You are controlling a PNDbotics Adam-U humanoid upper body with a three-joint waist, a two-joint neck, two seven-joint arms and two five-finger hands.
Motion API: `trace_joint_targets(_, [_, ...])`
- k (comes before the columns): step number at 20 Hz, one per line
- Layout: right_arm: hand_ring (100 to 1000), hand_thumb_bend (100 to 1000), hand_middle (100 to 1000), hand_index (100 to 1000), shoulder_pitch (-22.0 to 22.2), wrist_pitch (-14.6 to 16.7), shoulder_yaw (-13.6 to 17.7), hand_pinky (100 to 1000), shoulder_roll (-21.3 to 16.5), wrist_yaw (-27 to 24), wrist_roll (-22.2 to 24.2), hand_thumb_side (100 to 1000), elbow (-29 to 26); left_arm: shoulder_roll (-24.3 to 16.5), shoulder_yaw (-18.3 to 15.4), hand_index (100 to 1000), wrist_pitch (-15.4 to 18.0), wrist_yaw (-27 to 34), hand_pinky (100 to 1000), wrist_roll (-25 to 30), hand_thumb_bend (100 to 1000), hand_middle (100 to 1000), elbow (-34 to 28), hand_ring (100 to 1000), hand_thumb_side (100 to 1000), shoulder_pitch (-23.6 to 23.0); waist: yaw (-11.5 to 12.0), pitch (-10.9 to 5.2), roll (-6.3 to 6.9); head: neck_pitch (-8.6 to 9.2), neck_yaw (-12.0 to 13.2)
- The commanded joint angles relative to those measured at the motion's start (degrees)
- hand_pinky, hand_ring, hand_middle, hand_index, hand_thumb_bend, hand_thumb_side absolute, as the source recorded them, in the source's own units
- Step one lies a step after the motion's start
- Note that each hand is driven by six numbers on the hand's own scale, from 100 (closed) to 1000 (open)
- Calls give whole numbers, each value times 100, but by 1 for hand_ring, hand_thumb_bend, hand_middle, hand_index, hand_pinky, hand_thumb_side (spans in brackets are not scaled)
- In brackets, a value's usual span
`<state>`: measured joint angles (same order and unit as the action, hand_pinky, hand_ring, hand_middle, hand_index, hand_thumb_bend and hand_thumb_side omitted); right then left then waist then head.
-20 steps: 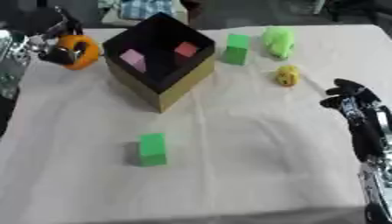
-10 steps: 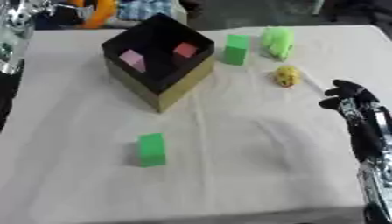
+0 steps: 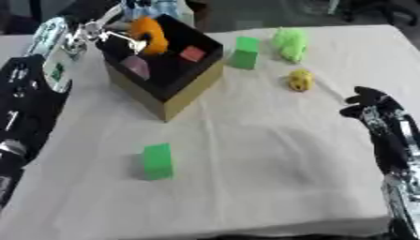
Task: Pick up objects on the table and place them in the box.
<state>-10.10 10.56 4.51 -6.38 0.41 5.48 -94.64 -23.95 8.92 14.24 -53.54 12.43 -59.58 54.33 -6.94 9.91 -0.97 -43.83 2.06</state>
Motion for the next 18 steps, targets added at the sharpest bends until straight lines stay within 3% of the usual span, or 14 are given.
trace_joint_targets(1, [588, 100, 614, 773, -56, 16, 2, 690, -84, -19, -1, 577, -51, -178, -97, 892, 5, 213, 870, -19, 666, 802, -280, 825, 656, 1, 24, -149, -15, -29, -38])
trace_joint_targets(3, [588, 100, 614, 773, -58, 16, 6, 690, -86, -13, -1, 577, -51, -292, -151, 893, -31, 458, 881, -122, 721, 816, -606, 840, 702, -113, 42, -146, -15, -29, -51])
trace_joint_targets(5, [588, 100, 614, 773, -59, 16, 12, 690, -89, -8, -6, 577, -51, -434, -210, 888, -78, 813, 890, -220, 713, 819, -1028, 848, 720, -255, 61, -141, -19, -27, -62])
trace_joint_targets(7, [588, 100, 614, 773, -65, 17, 19, 690, -94, -4, -13, 576, -51, -623, -241, 875, -107, 1435, 877, -226, 686, 795, -1561, 825, 708, -458, 78, -134, -21, -15, -68])
trace_joint_targets(9, [588, 100, 614, 773, -73, 18, 22, 690, -100, -1, -18, 576, -50, -829, -225, 833, -122, 2218, 842, -84, 588, 687, -2086, 733, 652, -693, 92, -125, -17, -3, -78])
trace_joint_targets(10, [588, 100, 614, 773, -76, 17, 23, 690, -101, 1, -20, 577, -50, -939, -206, 830, -131, 2644, 841, 54, 574, 682, -2333, 730, 643, -824, 95, -122, -12, 1, -78])
trace_joint_targets(11, [588, 100, 614, 773, -80, 17, 24, 690, -102, 3, -21, 577, -51, -1059, -165, 820, -143, 3030, 836, 231, 470, 653, -2561, 710, 572, -972, 98, -116, -3, 11, -84])
trace_joint_targets(13, [588, 100, 614, 772, -87, 15, 21, 690, -106, 7, -18, 577, -54, -1346, -37, 819, -142, 3588, 829, 722, 416, 636, -3014, 696, 532, -1313, 95, -105, 13, 26, -109])
trace_joint_targets(18, [587, 100, 614, 772, -92, 8, 21, 690, -130, 16, -17, 577, -59, -1948, 412, 813, -218, 4158, 819, 1916, 358, 626, -3606, 686, 498, -1939, 61, -95, 71, 42, -145])
